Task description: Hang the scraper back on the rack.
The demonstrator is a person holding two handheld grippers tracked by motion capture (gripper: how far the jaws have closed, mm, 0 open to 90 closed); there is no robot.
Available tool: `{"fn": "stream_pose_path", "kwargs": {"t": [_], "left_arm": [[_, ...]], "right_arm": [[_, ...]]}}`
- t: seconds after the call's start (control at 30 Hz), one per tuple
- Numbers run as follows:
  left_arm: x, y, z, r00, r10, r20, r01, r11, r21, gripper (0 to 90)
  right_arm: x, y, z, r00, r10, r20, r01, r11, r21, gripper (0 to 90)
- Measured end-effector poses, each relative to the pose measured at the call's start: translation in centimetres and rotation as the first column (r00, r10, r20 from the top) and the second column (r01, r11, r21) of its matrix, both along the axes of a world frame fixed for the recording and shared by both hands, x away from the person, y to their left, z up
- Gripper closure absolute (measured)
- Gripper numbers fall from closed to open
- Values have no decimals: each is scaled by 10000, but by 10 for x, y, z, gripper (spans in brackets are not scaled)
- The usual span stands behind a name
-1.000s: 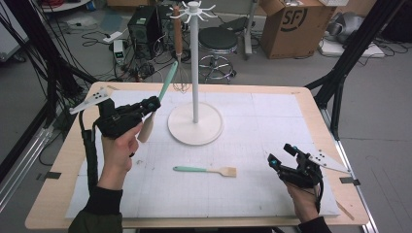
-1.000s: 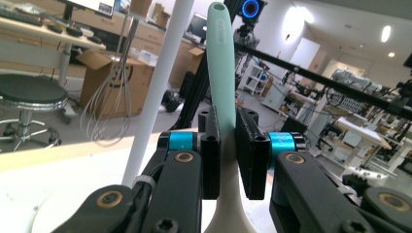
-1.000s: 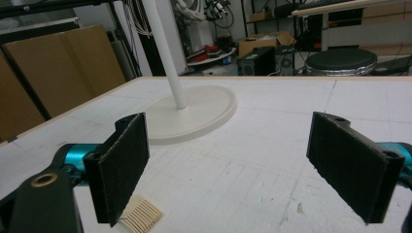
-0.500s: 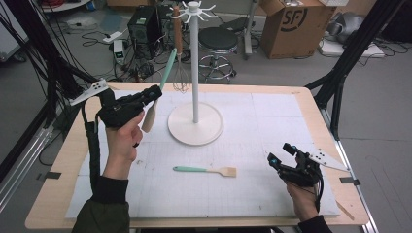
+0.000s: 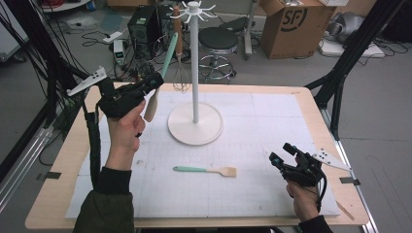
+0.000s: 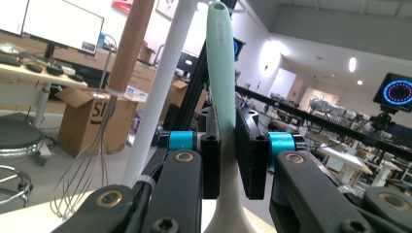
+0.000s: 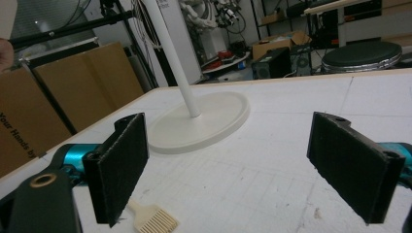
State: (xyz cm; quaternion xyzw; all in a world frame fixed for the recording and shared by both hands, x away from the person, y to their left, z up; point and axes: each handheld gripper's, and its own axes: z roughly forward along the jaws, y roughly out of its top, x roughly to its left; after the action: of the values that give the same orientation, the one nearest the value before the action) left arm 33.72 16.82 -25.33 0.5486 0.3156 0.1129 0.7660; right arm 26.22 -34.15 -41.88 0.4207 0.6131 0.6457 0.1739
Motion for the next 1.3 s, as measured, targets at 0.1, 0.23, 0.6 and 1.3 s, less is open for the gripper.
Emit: {"fn": "stream_pose_path", "kwargs": {"t": [0.1, 0.23, 0.6, 1.3], "left_arm": [[3, 1, 3, 10000, 27, 63, -26, 9998, -199, 812], [7, 0, 9, 9998, 109, 181, -107, 9999, -115, 812], [18, 9, 20, 9992, 249, 299, -241, 9993, -277, 812], [36, 10, 11, 9991, 227, 363, -207, 9984, -533, 813]], "right_arm": [[0, 0, 0, 10000, 38, 12, -38, 10000, 79, 142], [0, -1, 0, 10000, 63, -33, -63, 9999, 126, 142], [1, -2, 0, 10000, 49, 21, -50, 9998, 194, 141], [1, -2, 0, 10000, -5, -40, 6, 10000, 97, 140]]}}
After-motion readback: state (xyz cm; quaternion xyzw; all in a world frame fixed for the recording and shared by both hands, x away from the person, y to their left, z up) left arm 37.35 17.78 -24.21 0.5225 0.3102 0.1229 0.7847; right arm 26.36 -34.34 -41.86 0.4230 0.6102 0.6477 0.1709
